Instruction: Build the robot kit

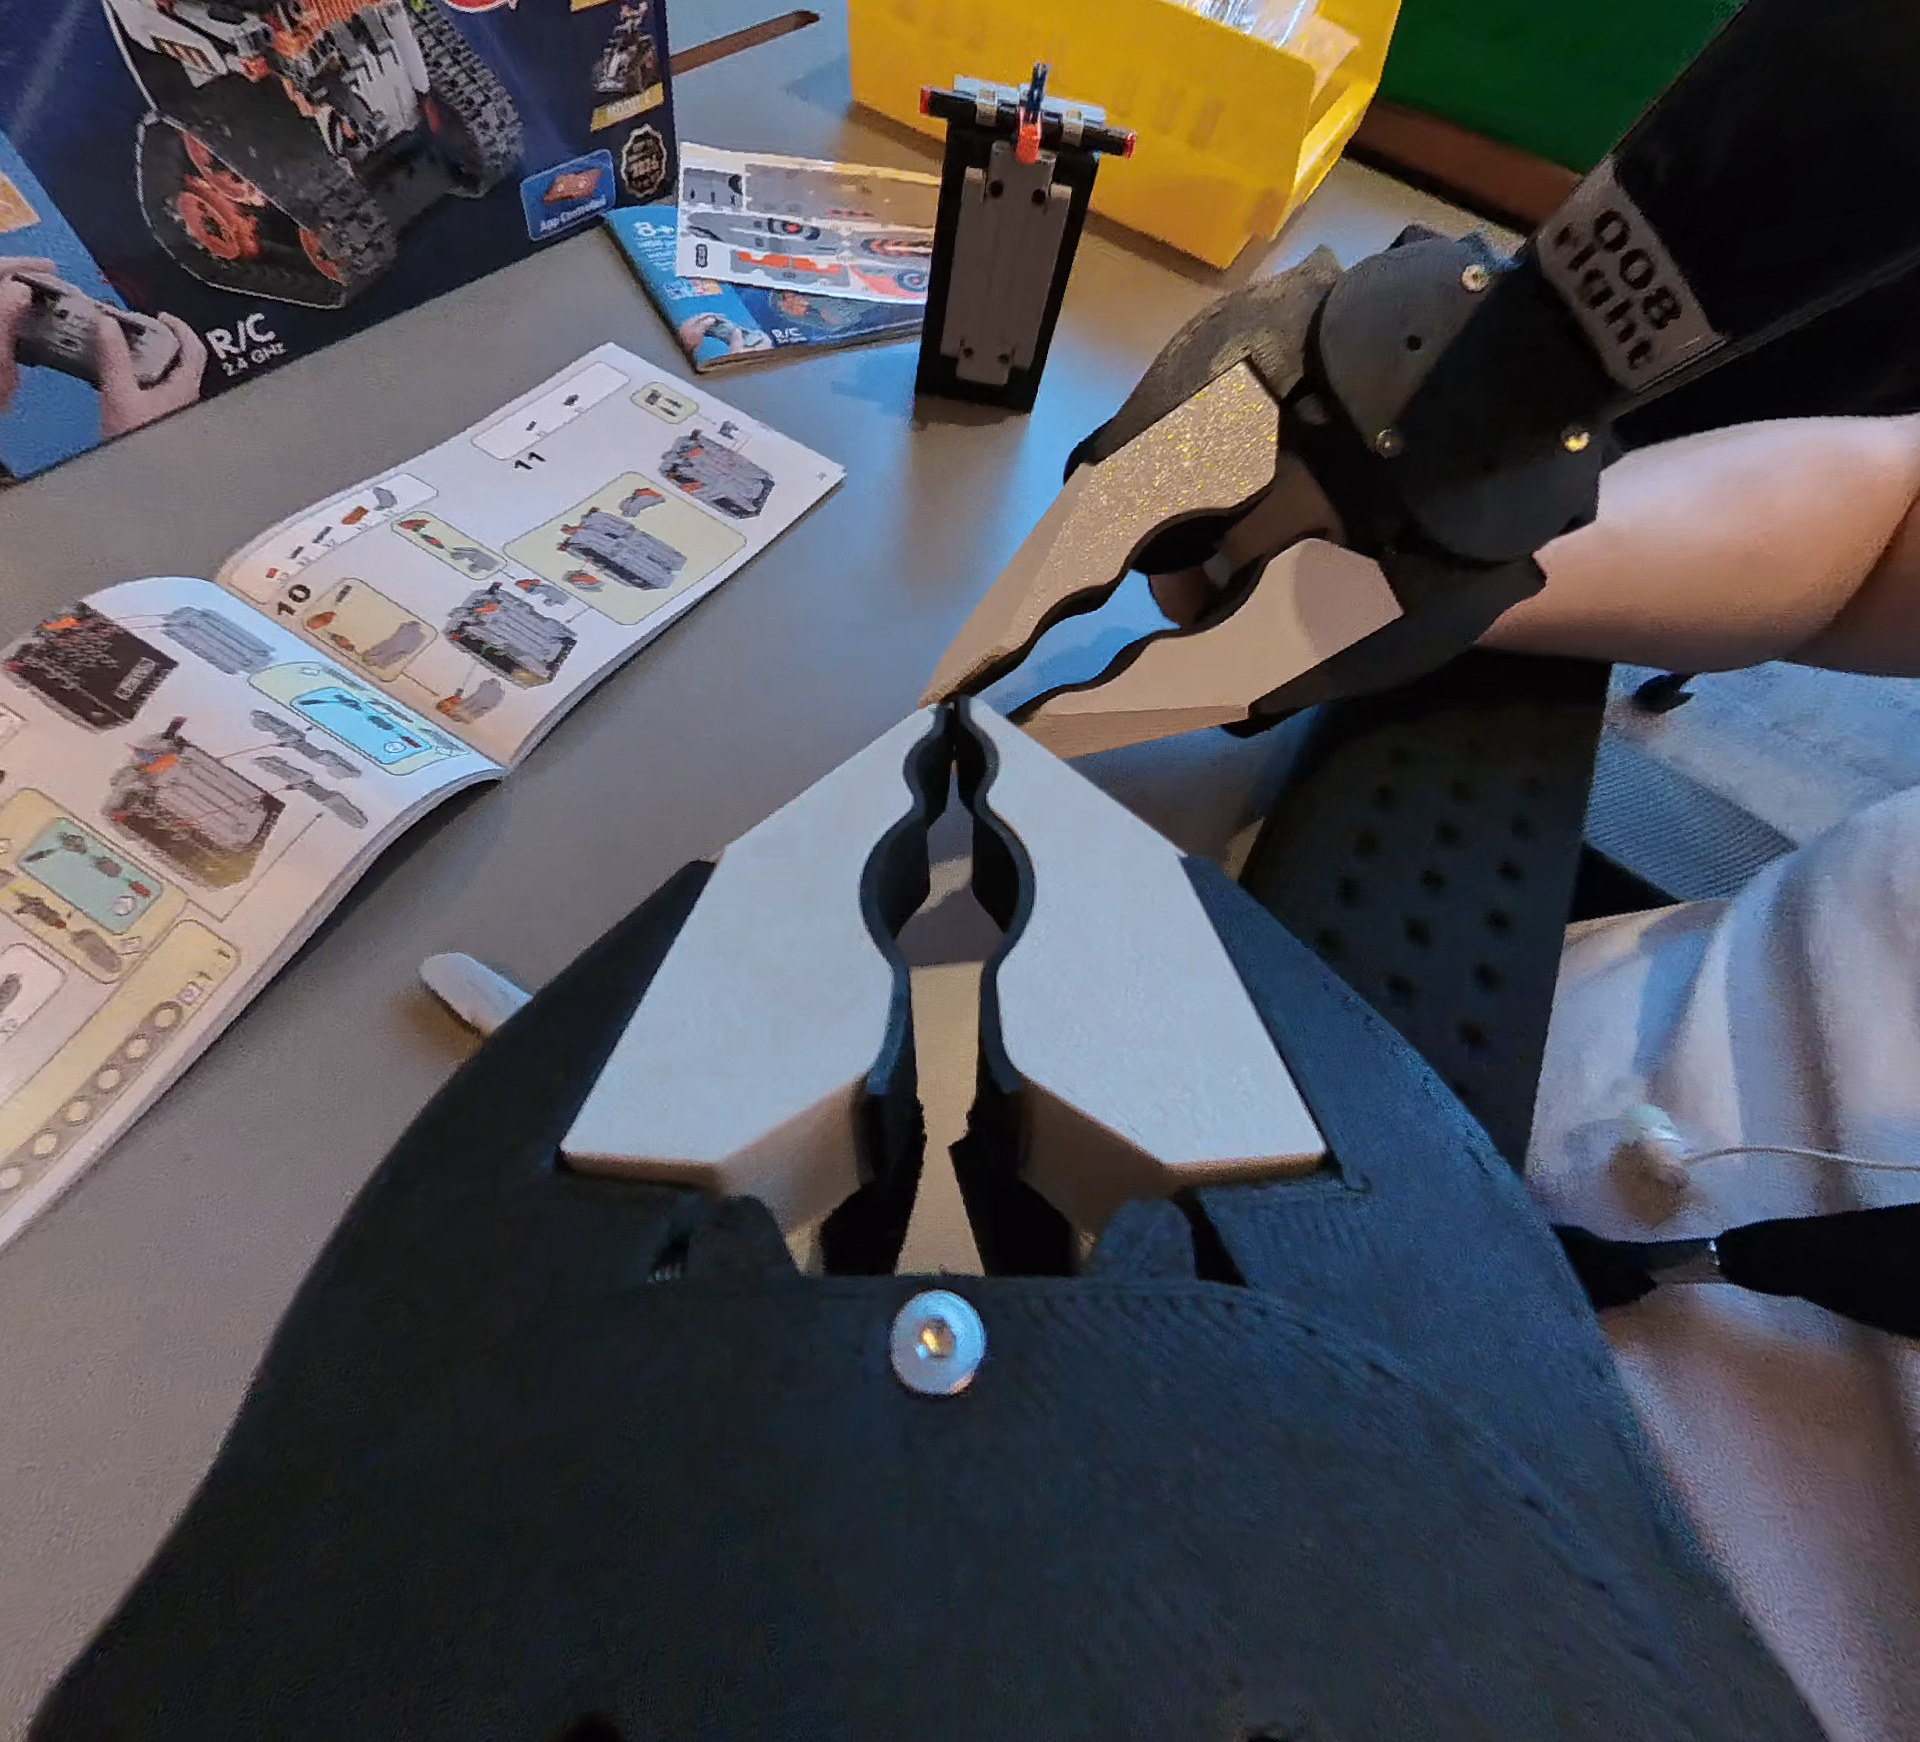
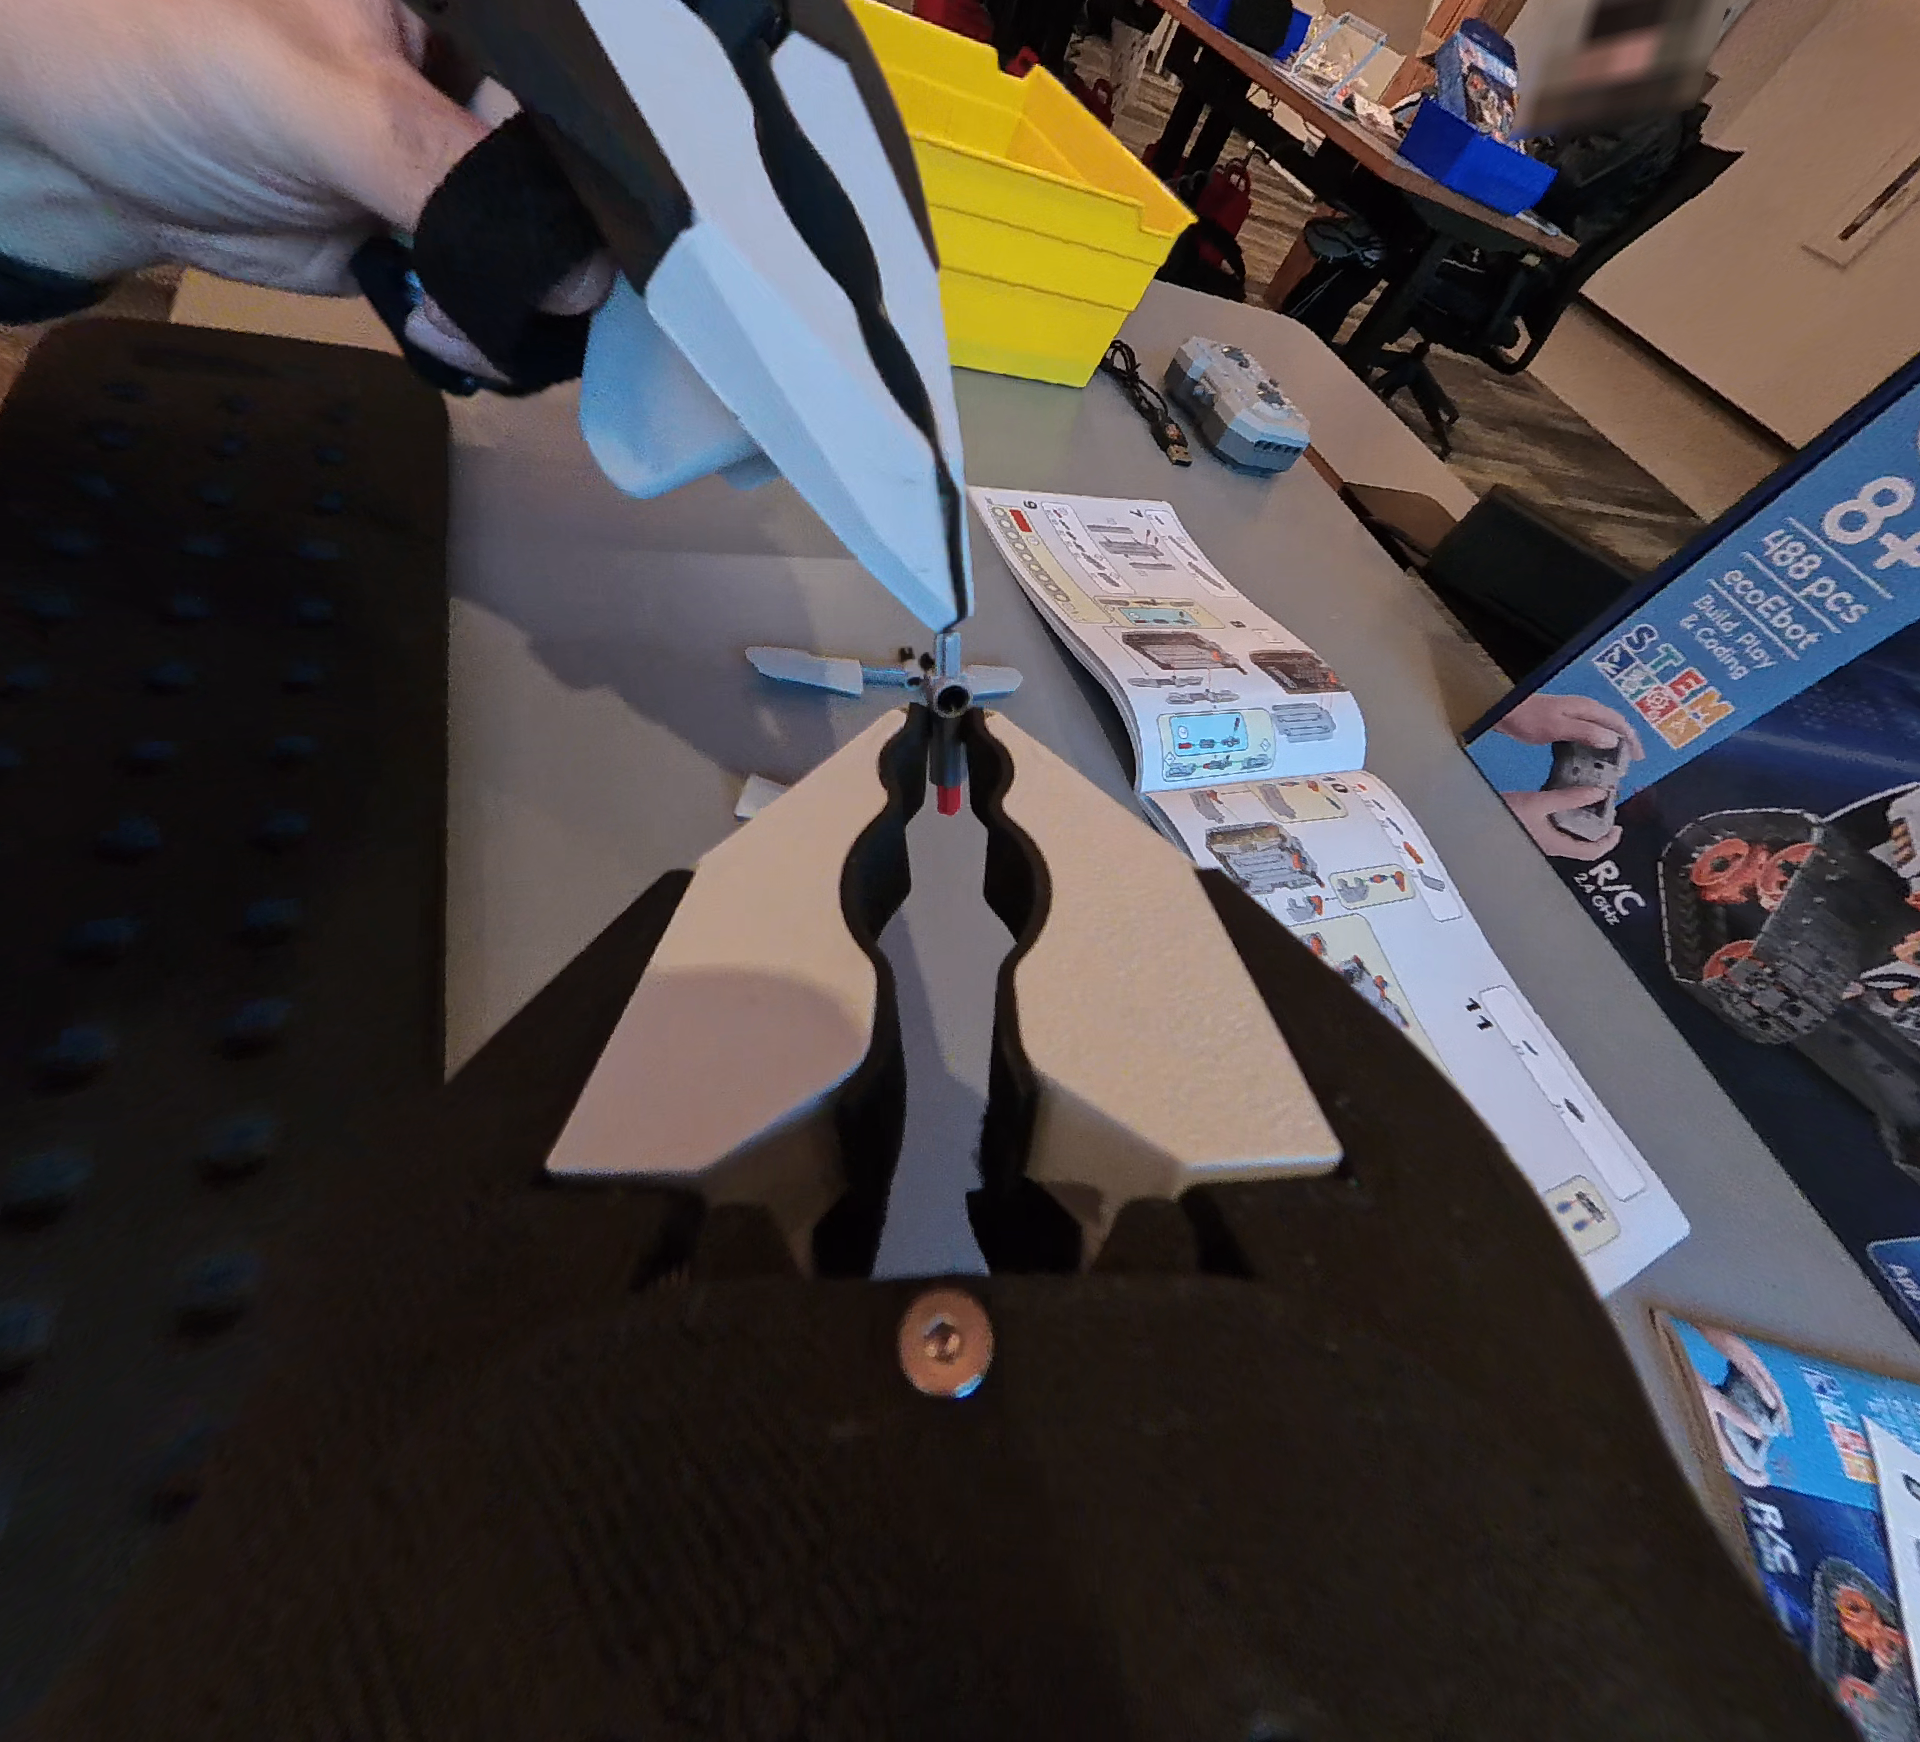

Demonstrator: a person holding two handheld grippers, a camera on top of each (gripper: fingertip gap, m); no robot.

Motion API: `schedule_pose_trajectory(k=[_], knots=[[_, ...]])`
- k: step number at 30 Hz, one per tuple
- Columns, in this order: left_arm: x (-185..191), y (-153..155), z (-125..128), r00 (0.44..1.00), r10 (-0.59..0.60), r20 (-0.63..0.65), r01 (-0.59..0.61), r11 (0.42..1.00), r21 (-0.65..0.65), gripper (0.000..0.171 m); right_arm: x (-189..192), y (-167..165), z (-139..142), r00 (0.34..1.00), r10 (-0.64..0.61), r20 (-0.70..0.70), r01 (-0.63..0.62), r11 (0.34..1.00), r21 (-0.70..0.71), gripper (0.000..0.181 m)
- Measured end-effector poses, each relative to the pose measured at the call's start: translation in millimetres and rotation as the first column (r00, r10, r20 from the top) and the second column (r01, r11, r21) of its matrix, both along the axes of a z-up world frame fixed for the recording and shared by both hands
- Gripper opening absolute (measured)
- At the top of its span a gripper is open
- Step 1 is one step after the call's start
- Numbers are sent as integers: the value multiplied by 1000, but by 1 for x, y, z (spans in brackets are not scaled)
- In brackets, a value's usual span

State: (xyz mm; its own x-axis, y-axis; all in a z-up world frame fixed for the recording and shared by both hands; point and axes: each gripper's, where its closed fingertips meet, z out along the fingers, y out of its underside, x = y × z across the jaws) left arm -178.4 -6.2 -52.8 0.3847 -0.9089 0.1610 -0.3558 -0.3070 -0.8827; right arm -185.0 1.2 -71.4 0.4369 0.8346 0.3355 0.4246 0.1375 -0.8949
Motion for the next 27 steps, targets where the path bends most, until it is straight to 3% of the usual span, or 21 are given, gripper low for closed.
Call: schedule_pose_trajectory(k=[4, 16, 21, 24, 27], knots=[[0, 0, -4, 1000, 5, -23, -5, 1000, -13, 7, 1, 0, -2, 999, -5, 43, 4, 1000, 30, 5], [2, 0, -8, 1000, 16, -7, -16, 997, -71, 2, 2, -1, -3, 993, -33, 109, 20, 993, 120, 5], [-2, -9, 18, 968, -39, 248, 99, 967, -236, 2, -1, -15, 21, 991, 101, -82, -93, 991, 99, 6], [-3, -18, 43, 888, -69, 454, 226, 926, -301, 2, 4, -19, 41, 957, 154, -244, -141, 988, 70, 14], [-6, -18, 58, 830, -62, 555, 262, 920, -290, 1, 6, -23, 54, 906, 194, -377, -200, 980, 23, 20]])
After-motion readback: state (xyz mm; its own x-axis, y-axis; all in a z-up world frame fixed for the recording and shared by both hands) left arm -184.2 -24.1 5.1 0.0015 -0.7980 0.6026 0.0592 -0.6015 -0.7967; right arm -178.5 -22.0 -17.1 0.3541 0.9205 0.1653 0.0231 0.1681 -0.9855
